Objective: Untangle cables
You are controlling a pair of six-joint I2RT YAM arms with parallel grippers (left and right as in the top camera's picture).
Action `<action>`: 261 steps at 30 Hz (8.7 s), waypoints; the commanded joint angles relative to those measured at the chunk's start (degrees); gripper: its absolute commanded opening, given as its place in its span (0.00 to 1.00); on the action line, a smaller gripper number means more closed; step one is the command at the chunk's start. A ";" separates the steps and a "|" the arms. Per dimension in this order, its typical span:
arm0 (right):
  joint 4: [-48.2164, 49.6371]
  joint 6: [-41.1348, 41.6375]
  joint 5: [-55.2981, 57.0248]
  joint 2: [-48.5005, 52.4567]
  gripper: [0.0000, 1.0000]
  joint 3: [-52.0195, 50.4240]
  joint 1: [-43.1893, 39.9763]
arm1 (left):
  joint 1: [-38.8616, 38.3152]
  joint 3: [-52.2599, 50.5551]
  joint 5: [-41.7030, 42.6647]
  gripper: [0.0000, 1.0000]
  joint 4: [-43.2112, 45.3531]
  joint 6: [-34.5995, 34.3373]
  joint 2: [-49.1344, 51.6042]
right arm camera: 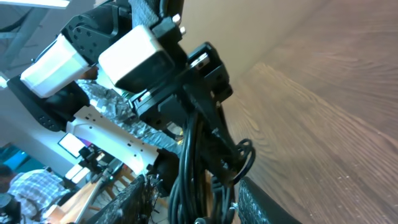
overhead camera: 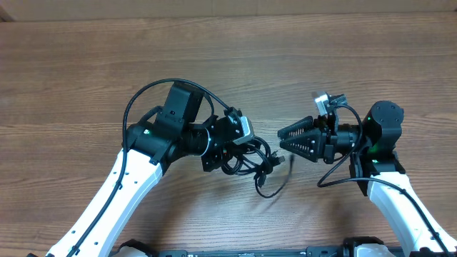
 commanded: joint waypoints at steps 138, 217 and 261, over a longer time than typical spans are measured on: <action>-35.91 10.12 23.91 -0.11 1.00 0.68 -9.11 | -3.56 0.42 -11.06 0.04 30.05 -39.21 -0.44; -20.74 29.83 21.94 -0.11 1.00 0.68 -7.45 | -20.63 0.42 -38.10 0.04 59.17 -38.56 5.77; -31.15 22.67 32.81 -0.11 0.92 0.66 -7.48 | -20.50 0.44 -36.81 0.04 69.22 -50.01 2.49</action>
